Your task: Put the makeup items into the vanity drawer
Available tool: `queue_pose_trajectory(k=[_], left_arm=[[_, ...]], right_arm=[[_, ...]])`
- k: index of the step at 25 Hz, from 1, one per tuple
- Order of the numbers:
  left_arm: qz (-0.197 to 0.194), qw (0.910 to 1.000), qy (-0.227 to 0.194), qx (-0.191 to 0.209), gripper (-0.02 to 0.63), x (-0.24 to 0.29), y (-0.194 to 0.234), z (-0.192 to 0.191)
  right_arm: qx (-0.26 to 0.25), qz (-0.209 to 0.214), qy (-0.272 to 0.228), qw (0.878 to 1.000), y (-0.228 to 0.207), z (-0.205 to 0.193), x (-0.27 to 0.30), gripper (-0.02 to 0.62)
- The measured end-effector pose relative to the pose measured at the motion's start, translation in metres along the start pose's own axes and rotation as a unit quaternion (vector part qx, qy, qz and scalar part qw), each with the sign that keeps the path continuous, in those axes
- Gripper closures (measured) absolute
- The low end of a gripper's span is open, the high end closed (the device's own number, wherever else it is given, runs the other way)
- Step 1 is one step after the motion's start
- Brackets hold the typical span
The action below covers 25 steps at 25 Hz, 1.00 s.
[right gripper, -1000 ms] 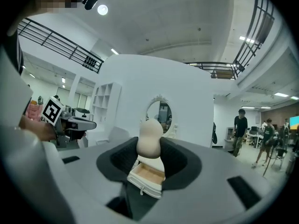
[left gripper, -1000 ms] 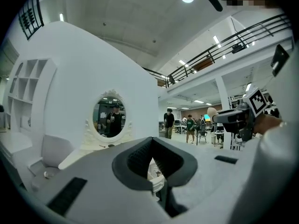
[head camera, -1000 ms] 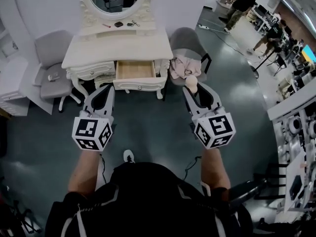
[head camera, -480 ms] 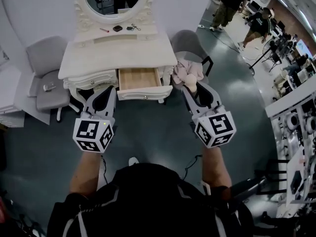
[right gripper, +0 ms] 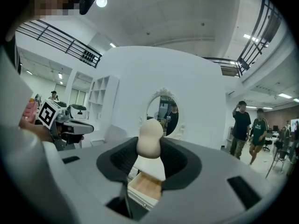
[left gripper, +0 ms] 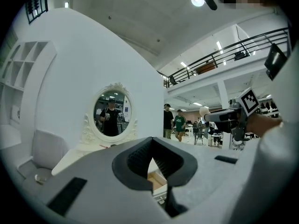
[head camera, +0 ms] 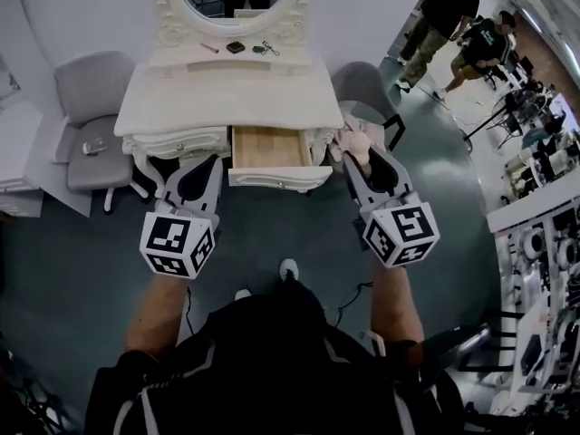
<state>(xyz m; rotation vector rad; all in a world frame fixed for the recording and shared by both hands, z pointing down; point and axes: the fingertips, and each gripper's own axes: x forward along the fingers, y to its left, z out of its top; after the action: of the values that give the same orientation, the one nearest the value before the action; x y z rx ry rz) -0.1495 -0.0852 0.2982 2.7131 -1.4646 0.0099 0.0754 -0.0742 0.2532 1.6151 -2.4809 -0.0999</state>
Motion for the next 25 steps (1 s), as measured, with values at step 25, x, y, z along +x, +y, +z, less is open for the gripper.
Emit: queue_pose_trajectory(k=[25], left_arm=[[0.085, 0.9956, 0.04, -0.001, 0.603, 0.152, 0.08, -0.018]], right_arm=[[-0.023, 0.099, 0.001, 0.995, -0.1, -0.014, 0.215, 0.442]])
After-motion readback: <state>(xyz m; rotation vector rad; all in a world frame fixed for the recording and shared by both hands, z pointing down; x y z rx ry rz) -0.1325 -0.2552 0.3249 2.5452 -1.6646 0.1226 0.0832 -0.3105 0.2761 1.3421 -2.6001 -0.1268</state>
